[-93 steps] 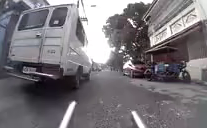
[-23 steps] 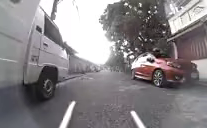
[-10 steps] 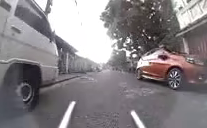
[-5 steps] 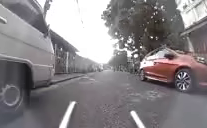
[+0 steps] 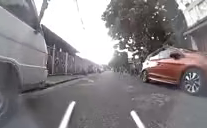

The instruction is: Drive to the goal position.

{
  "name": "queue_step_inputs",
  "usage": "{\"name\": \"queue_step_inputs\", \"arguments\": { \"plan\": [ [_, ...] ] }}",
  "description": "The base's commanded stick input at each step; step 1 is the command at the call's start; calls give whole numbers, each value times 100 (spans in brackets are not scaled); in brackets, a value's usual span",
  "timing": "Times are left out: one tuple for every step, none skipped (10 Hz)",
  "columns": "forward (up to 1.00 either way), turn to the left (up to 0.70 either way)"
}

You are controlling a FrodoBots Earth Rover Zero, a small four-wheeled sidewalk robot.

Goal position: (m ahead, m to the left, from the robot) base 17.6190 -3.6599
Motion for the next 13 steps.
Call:
{"name": "queue_step_inputs", "arguments": {
  "plan": [
    [70,0],
    [70,0],
    [70,0],
    [70,0],
    [70,0],
    [70,0],
    [70,0],
    [70,0],
    [70,0],
    [70,0],
    [70,0],
    [70,0],
    [70,0]
  ]
}}
